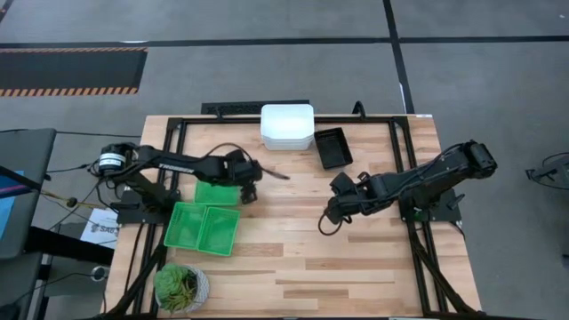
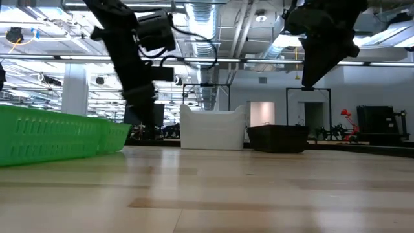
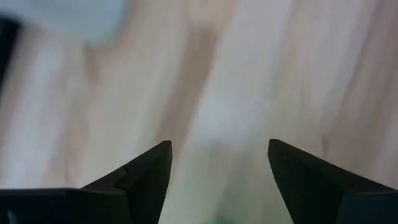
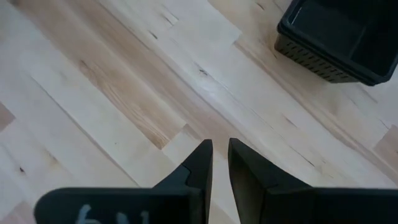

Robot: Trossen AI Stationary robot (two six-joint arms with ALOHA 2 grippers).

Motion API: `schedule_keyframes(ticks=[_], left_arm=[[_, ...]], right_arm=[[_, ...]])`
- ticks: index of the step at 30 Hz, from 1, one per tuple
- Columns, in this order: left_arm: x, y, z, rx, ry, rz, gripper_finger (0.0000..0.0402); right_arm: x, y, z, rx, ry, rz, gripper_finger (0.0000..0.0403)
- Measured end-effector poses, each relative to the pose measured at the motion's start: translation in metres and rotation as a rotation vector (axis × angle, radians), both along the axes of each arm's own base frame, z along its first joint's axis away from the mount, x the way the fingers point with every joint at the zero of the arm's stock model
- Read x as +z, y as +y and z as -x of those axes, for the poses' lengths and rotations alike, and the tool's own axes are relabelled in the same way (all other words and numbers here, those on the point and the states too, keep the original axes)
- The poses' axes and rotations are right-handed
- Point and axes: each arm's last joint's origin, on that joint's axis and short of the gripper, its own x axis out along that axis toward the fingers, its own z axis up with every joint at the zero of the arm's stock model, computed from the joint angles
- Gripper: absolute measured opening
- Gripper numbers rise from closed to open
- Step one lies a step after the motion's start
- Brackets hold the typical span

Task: Stack baskets by color
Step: Move the top green bin to the center of the table

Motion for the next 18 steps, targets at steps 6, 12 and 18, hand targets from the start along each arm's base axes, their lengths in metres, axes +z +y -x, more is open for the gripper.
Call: schedule_keyframes(ticks=[6, 12, 18], left_arm=[[0.026, 0.019, -0.013, -0.023, -0.154, -0.013, 0.0256], [0.087, 0.002, -0.003, -0.087, 0.010, 0.013, 0.0256], [0.108, -0.028, 0.037, 0.017, 0.123, 0.130, 0.0256]], right_arm=[[0.001, 0.000, -0.002, -0.002, -0.027, -0.008, 0.0076], [0.001, 0.001, -0.003, -0.002, -0.031, -0.010, 0.0076], [0.001, 0.002, -0.003, 0.005, -0.036, -0.011, 0.0076]])
